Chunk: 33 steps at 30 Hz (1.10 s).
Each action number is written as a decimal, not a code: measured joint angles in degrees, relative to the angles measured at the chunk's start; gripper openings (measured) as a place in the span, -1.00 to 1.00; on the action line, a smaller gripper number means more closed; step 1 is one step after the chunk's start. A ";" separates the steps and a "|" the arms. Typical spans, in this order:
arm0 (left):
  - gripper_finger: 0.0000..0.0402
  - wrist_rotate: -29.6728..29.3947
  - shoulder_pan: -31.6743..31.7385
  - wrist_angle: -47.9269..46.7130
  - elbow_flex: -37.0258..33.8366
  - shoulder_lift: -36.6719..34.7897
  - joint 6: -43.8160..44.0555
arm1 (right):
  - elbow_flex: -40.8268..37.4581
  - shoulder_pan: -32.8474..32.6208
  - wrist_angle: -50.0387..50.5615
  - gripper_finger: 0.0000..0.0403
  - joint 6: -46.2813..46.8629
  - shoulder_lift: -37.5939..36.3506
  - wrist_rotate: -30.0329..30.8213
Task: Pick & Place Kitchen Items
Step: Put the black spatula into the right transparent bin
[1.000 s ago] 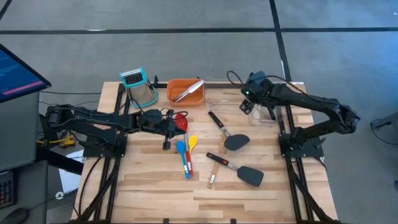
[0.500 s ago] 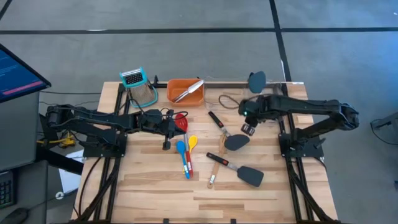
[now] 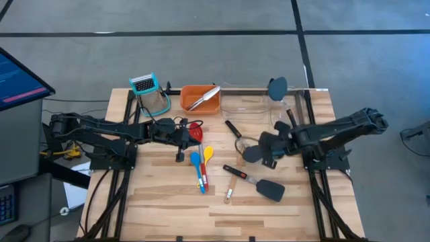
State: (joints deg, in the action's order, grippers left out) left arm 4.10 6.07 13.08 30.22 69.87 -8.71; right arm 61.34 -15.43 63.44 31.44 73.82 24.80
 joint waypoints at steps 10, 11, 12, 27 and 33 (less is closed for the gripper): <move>-0.99 0.00 0.01 0.00 0.00 0.00 0.00 | 0.00 -11.84 -3.03 -0.98 11.58 0.00 14.17; -0.99 0.00 0.00 0.00 0.00 0.00 0.00 | 0.00 -12.49 -3.06 -0.98 12.79 0.00 14.34; -0.99 0.00 0.02 0.00 0.00 0.00 0.00 | 0.00 -12.99 -3.05 -0.99 13.94 0.00 14.34; -0.99 0.00 0.02 0.28 0.00 0.00 0.00 | -0.04 -14.76 -5.29 -0.98 18.62 7.13 14.25; -0.99 0.01 0.02 0.33 0.00 0.00 0.00 | -0.07 -13.90 -5.64 -0.97 16.83 12.12 13.97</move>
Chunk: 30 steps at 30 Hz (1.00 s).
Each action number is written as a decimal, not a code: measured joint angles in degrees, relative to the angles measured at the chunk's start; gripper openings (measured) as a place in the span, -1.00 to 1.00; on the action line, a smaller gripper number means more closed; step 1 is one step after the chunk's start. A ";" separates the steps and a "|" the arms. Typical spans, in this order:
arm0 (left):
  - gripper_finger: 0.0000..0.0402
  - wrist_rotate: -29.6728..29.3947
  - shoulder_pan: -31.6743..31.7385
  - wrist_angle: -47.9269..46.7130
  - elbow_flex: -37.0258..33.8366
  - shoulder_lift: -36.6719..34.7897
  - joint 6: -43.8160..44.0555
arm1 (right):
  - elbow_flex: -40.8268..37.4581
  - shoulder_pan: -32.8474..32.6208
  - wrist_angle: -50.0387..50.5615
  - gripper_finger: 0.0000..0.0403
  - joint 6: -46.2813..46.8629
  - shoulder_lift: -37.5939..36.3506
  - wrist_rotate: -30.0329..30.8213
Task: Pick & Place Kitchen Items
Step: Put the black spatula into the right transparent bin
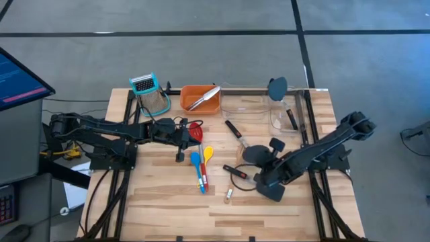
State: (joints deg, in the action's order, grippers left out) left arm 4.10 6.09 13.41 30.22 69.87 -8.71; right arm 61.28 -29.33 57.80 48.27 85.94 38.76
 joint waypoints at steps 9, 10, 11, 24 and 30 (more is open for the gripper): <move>-0.99 0.00 -0.02 0.00 0.00 0.00 0.00 | 0.02 8.10 -5.02 -1.00 -2.23 2.50 -6.17; -0.99 0.02 -0.01 0.00 0.00 0.00 0.00 | 0.02 9.26 -6.02 -1.00 -3.29 2.50 -6.66; -0.99 0.01 -0.02 0.00 0.00 0.00 0.00 | 0.02 10.40 -6.69 -1.00 -4.47 2.50 -6.95; -0.99 0.02 -0.01 -0.02 0.00 0.00 0.00 | 0.02 25.66 -18.16 -1.00 -23.89 2.48 -21.43; -0.99 0.02 -0.02 -0.04 0.00 0.00 0.00 | 0.02 30.00 -18.21 -1.00 -26.38 2.48 -24.20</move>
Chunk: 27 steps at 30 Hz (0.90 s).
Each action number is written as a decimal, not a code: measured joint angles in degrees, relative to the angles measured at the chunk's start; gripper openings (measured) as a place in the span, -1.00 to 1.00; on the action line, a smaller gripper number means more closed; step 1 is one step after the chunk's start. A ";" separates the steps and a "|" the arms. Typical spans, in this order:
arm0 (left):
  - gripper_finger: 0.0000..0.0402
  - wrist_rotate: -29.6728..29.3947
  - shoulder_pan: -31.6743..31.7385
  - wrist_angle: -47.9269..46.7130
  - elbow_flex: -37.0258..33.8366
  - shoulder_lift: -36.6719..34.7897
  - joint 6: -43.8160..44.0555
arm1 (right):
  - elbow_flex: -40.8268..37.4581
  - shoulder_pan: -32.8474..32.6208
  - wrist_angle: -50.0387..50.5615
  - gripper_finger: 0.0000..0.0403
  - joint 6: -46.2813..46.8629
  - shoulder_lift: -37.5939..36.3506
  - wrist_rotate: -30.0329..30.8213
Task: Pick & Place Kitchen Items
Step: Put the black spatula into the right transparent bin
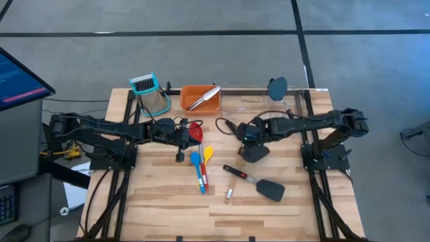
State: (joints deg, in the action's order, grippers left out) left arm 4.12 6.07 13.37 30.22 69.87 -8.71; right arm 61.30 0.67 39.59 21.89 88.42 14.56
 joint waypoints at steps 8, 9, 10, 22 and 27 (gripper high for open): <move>-0.99 0.00 0.01 0.00 0.00 0.00 0.01 | 0.00 4.98 0.04 -1.00 0.00 0.00 -7.23; -0.99 0.00 0.01 0.00 0.00 0.00 0.01 | 0.00 5.28 0.04 -1.00 0.00 0.00 -7.25; -0.99 0.00 0.02 0.00 0.00 0.00 0.00 | 0.00 5.48 0.04 -1.00 0.00 0.00 -7.23; -0.99 0.00 0.01 0.00 0.00 0.00 0.00 | 0.00 5.74 -0.12 -1.00 0.04 -0.02 -7.40; -0.99 0.00 0.01 -0.02 0.00 -0.01 0.00 | 0.00 5.33 -0.20 -1.00 0.04 -0.02 -7.34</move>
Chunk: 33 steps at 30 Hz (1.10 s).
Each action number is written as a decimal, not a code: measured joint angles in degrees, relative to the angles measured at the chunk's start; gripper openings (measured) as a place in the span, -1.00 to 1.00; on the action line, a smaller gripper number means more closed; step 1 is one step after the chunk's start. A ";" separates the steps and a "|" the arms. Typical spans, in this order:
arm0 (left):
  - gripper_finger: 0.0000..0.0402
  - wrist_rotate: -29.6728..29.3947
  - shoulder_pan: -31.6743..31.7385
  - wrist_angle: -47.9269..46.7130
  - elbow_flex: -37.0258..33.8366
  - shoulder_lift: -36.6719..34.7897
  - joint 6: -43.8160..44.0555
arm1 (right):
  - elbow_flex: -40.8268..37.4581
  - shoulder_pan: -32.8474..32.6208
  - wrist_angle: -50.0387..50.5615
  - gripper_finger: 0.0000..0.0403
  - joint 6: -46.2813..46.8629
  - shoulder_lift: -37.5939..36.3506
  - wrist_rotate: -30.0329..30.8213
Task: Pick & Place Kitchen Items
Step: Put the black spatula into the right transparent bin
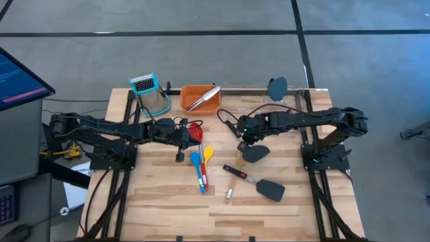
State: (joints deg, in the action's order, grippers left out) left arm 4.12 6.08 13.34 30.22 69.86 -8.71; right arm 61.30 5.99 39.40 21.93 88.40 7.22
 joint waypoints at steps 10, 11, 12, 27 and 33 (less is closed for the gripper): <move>-0.99 0.00 0.00 0.02 0.00 0.01 0.00 | 0.00 0.05 -0.58 -1.00 0.13 0.00 0.07; -0.99 0.00 0.00 0.01 0.00 0.01 0.00 | 0.00 0.05 -1.21 -1.00 0.13 -0.01 0.07; -0.99 0.00 0.01 0.02 0.00 0.01 0.00 | 0.00 0.05 -1.90 -1.00 0.15 0.00 0.07; -0.99 0.00 -0.01 0.46 0.00 0.01 0.00 | 0.02 0.05 -5.34 -1.00 0.13 -0.02 0.07; -0.99 -0.01 -0.01 0.46 0.00 0.01 0.00 | 0.02 0.05 -5.33 -1.00 0.12 -0.02 0.07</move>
State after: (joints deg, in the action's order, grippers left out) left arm 4.11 6.07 13.80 30.22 69.87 -8.71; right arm 61.32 6.04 34.06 22.05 88.38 7.29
